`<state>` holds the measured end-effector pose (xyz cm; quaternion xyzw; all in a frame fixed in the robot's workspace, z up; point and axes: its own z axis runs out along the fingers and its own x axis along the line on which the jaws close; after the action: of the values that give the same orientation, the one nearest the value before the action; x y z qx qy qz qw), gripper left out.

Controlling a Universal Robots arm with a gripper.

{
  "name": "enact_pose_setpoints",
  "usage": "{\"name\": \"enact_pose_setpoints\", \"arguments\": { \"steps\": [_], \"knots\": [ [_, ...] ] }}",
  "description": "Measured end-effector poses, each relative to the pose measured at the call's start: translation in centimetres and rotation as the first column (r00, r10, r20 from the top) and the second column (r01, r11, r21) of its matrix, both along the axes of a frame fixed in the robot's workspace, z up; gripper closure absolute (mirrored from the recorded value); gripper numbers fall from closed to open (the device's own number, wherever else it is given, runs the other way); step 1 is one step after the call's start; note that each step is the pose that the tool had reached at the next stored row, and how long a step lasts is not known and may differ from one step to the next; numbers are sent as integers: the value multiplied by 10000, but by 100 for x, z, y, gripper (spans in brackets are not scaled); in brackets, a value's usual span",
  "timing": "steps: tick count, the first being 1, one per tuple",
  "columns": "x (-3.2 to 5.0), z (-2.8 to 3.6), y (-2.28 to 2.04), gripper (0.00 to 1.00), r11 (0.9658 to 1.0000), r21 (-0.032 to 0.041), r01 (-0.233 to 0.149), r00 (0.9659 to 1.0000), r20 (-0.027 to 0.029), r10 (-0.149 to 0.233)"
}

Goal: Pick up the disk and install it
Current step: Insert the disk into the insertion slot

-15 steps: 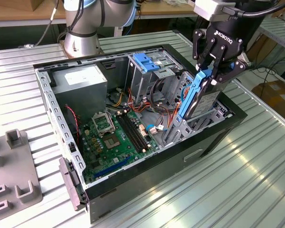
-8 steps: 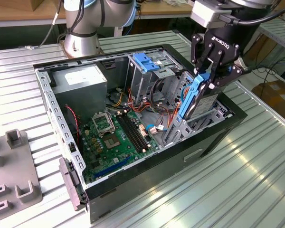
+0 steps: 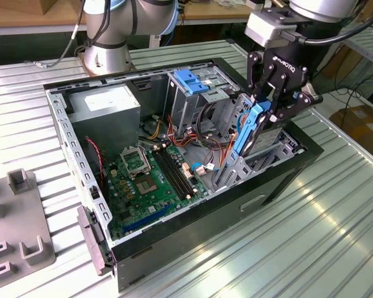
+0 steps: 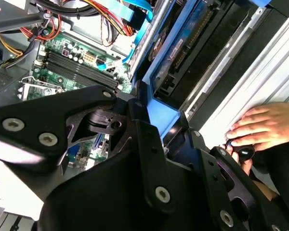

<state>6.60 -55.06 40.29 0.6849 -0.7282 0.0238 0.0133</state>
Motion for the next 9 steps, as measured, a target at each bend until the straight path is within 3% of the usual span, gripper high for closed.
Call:
{"name": "enact_pose_setpoints", "arguments": {
  "steps": [9],
  "knots": [
    [0, -194, -3, 63, 10000, 4, 0, 10000, 0, 0]
  ]
}}
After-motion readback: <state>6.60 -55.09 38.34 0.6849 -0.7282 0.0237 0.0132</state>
